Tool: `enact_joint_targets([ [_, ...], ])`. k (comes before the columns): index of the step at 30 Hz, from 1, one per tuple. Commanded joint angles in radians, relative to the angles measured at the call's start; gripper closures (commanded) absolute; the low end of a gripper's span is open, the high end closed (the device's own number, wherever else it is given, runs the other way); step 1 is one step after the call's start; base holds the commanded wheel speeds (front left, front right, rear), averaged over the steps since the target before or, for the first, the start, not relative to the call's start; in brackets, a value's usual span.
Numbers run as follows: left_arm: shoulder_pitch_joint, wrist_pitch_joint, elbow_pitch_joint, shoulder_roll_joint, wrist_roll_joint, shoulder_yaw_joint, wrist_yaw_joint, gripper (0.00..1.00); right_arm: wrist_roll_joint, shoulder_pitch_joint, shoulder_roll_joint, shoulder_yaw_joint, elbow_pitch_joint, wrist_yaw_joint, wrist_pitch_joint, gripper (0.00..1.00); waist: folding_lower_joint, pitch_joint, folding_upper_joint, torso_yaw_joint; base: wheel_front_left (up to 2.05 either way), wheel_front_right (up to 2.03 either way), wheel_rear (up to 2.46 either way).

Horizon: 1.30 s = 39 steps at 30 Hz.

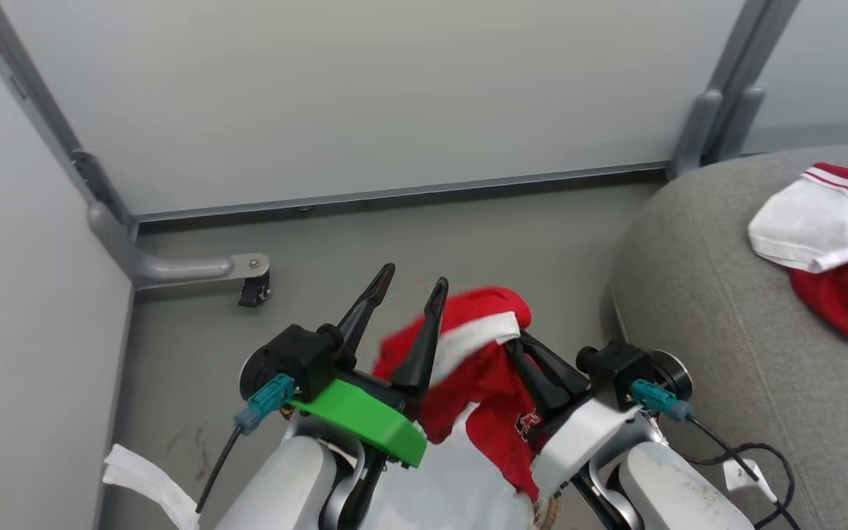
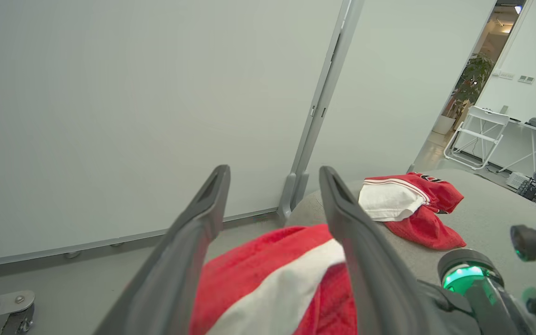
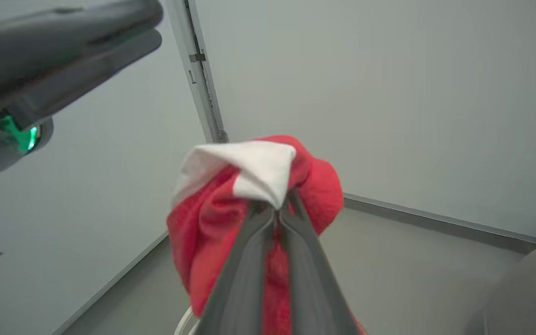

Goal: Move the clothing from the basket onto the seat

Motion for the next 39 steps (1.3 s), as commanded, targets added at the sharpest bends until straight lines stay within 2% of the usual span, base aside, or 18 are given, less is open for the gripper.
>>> enact_joint_targets([
  [1,0.018,0.001,0.004,0.003,0.015,0.013,-0.004,0.00,0.005,0.021,-0.008,-0.009,-0.017,-0.001,0.000,1.00,0.0000,-0.011,0.0000,-0.106,0.00,0.00,0.00],
  [13,0.064,0.001,0.021,0.012,0.066,0.081,-0.004,0.00,0.008,0.096,-0.020,-0.093,-0.123,-0.001,0.000,1.00,0.0000,0.019,0.0000,-0.402,0.00,0.00,0.00],
  [21,0.085,0.001,0.011,0.010,0.083,0.100,-0.004,0.00,-0.007,0.100,-0.022,-0.134,-0.173,-0.001,0.000,1.00,0.0000,0.033,0.0000,-0.513,0.00,0.00,0.00],
  [27,0.087,0.001,0.005,0.008,0.102,0.082,-0.004,0.00,-0.015,0.032,-0.055,-0.220,-0.222,-0.001,0.000,1.00,0.0000,0.052,0.0000,-0.542,0.00,0.00,0.00],
  [32,0.054,0.001,-0.002,0.018,0.116,0.049,-0.004,0.00,-0.045,-0.119,-0.151,-0.255,-0.251,-0.001,0.000,1.00,0.0000,0.111,0.0000,-0.532,0.00,0.00,0.00],
  [39,-0.033,0.001,-0.018,0.048,0.121,-0.015,-0.004,0.00,-0.119,-0.415,-0.272,-0.355,-0.211,-0.001,0.000,1.00,0.0000,0.245,0.0000,-0.479,0.00,0.00,0.00],
])
